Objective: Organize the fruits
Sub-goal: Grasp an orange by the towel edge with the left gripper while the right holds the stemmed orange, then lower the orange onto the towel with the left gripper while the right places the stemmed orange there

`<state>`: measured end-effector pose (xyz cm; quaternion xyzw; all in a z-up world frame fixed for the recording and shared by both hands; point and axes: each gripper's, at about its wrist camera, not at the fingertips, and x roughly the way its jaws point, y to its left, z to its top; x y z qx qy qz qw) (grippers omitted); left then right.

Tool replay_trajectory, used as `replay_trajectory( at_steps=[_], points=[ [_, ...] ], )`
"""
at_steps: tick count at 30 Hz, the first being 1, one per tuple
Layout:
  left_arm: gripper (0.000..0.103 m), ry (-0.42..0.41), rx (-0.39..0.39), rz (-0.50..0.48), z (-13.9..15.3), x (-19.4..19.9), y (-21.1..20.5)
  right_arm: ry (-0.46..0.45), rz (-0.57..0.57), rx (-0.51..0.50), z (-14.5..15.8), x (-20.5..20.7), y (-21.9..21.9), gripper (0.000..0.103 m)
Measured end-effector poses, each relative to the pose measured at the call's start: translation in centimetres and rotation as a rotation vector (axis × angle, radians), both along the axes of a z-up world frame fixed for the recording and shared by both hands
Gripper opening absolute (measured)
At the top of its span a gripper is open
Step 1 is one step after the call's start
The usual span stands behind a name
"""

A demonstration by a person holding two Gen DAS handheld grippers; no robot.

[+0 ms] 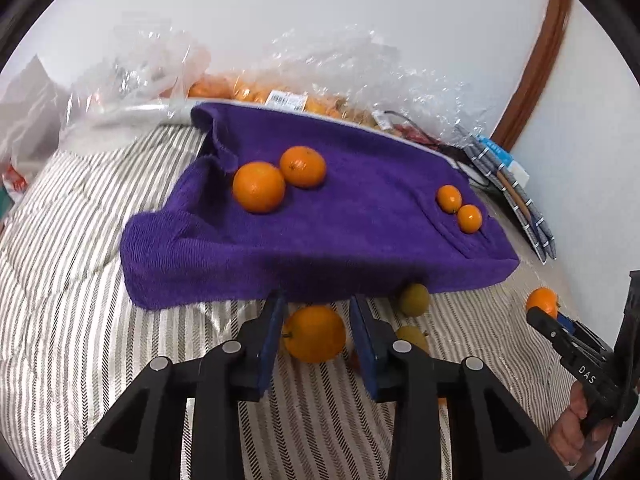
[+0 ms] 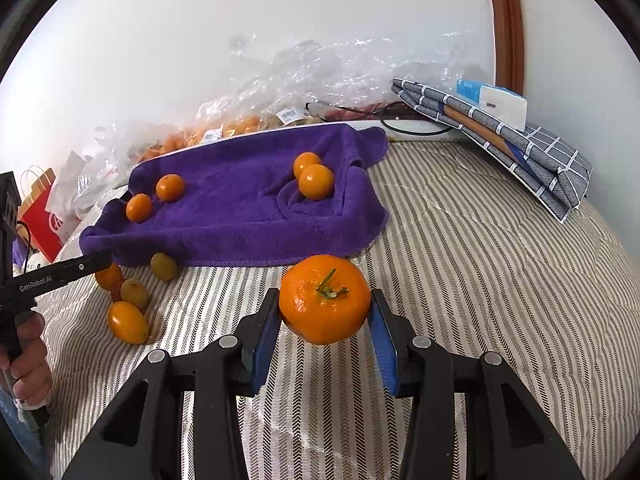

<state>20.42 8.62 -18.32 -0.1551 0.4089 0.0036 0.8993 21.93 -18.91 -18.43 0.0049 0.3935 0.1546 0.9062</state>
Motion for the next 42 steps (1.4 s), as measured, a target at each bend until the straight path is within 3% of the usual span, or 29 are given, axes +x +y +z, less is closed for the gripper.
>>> replay_trajectory(
  at_steps=[6, 10, 22, 29, 33, 37, 42],
  points=[
    [0.038, 0.062, 0.055, -0.027, -1.0, 0.3, -1.0, -0.003, -0.003, 0.015, 0.1, 0.0, -0.3, 0.043],
    [0.032, 0.057, 0.083, -0.038, -1.1, 0.3, -1.5, -0.008, -0.003, 0.028, 0.2, -0.1, -0.5, 0.043],
    [0.032, -0.074, 0.011, -0.014, 1.0, -0.9, -0.4, -0.018, 0.003, 0.066, 0.5, -0.2, -0.9, 0.043],
    [0.032, -0.091, -0.03, 0.014, 2.6, -1.1, 0.7, -0.007, 0.033, 0.044, 1.0, -0.2, -0.1, 0.043],
    [0.032, -0.127, -0.08, 0.006, 4.7, -1.6, 1.5, -0.031, 0.062, 0.052, 3.0, 0.3, 0.5, 0.043],
    [0.032, -0.166, -0.025, 0.016, 7.2, -0.7, 1.9, -0.091, 0.09, 0.042, 5.8, 1.8, 1.6, 0.043],
    [0.032, -0.184, 0.003, 0.036, 8.2, 1.7, 2.6, -0.137, 0.115, 0.013, 7.2, 4.6, 3.4, 0.043]
  ],
)
